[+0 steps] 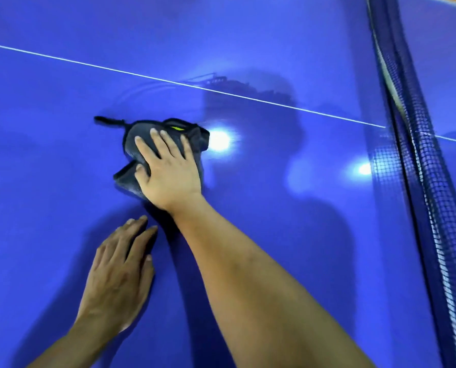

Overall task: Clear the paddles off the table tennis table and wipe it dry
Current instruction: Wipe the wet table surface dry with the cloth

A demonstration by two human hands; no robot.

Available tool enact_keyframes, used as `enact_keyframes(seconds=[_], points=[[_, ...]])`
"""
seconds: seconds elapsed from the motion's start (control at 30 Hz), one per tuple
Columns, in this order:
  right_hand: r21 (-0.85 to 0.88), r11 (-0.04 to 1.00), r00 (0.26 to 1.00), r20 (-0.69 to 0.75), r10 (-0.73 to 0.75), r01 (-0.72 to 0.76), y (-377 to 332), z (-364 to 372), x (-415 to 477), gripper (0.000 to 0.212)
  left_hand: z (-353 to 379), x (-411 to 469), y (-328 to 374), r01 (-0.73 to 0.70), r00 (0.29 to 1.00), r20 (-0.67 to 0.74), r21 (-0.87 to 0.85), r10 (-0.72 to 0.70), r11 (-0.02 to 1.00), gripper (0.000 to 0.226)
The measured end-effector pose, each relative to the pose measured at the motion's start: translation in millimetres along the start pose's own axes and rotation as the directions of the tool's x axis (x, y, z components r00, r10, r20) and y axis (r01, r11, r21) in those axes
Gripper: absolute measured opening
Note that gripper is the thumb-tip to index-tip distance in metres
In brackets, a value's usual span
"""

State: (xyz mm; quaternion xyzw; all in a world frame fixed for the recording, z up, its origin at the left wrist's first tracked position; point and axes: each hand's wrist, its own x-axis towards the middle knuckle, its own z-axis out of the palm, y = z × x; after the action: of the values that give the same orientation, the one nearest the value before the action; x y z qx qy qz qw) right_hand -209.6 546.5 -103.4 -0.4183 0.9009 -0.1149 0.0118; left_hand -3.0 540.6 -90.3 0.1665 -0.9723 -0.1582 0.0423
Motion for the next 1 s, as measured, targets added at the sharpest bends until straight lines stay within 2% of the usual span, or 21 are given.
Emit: enact_keyframes(seconds=[0.1, 0.17, 0.27, 0.33, 0.4, 0.47, 0.53, 0.6, 0.67, 0.8, 0.87, 0.93, 1.0], points=[[0.01, 0.997, 0.996, -0.046, 0.082, -0.082, 29.2, -11.1, -14.4, 0.059, 1.2, 0.8, 0.7, 0.022, 1.0, -0.007, -0.003, -0.022, 1.0, 0.052], [0.073, 0.976, 0.974, -0.078, 0.212, -0.207, 67.7, -23.3, -39.8, 0.06, 1.4, -0.1, 0.0, 0.018, 1.0, -0.015, 0.001, -0.018, 1.0, 0.051], [0.019, 0.915, 0.907, -0.128, 0.402, -0.403, 147.7, -47.7, -96.2, 0.063, 2.0, -1.5, -0.8, 0.027, 0.999, -0.027, 0.0, -0.027, 1.0, 0.052], [-0.021, 0.827, 0.82, -0.147, 0.553, -0.561, 206.2, -65.0, -139.9, 0.064, 2.7, -2.5, 0.7, 0.041, 0.999, -0.027, 0.002, -0.041, 0.999, 0.052], [-0.041, 0.68, 0.678, -0.143, 0.721, -0.732, 249.6, -79.4, -184.3, 0.065, 2.4, -3.8, 0.6, 0.042, 0.999, -0.027, 0.002, -0.041, 0.999, 0.053], [-0.044, 0.542, 0.543, -0.141, 0.828, -0.839, 271.8, -89.0, -215.4, 0.063, 2.5, -4.3, 0.2, 0.039, 0.999, -0.024, -0.009, -0.04, 0.999, 0.052], [-0.054, 0.484, 0.487, -0.12, 0.865, -0.874, 276.2, -91.6, -221.6, 0.062, 2.5, -3.6, 0.5, 0.049, 0.998, -0.03, -0.017, -0.049, 0.999, 0.051], [-0.048, 0.466, 0.468, -0.124, 0.875, -0.883, 266.1, -90.1, -210.6, 0.063, 2.6, -3.3, 1.8, 0.058, 0.998, -0.037, -0.023, -0.058, 0.998, 0.049], [-0.048, 0.506, 0.507, -0.143, 0.85, -0.861, 242.1, -83.0, -191.8, 0.064, 3.0, -4.4, 1.7, 0.05, 0.998, -0.038, -0.012, -0.05, 0.999, 0.048], [-0.096, 0.78, 0.782, -0.172, 0.599, -0.619, 147.6, -52.0, -133.2, 0.067, 4.4, -4.4, 2.1, 0.053, 0.998, -0.037, -0.004, -0.053, 0.999, 0.048], [-0.079, 0.889, 0.885, -0.167, 0.435, -0.452, 84.9, -32.9, -97.9, 0.066, 3.7, -3.9, 3.3, 0.049, 0.998, -0.036, -0.008, -0.049, 0.999, 0.047], [-0.029, 0.956, 0.951, -0.111, 0.288, -0.292, 23.6, -17.9, -67.1, 0.064, 2.9, -3.6, 3.7, 0.051, 0.998, -0.033, 0.001, -0.051, 0.999, 0.047], [-0.02, 0.987, 0.987, -0.03, 0.156, -0.157, -16.4, -7.1, -49.7, 0.062, 2.4, -3.0, 3.6, 0.056, 0.998, -0.027, 0.006, -0.056, 0.998, 0.043]])
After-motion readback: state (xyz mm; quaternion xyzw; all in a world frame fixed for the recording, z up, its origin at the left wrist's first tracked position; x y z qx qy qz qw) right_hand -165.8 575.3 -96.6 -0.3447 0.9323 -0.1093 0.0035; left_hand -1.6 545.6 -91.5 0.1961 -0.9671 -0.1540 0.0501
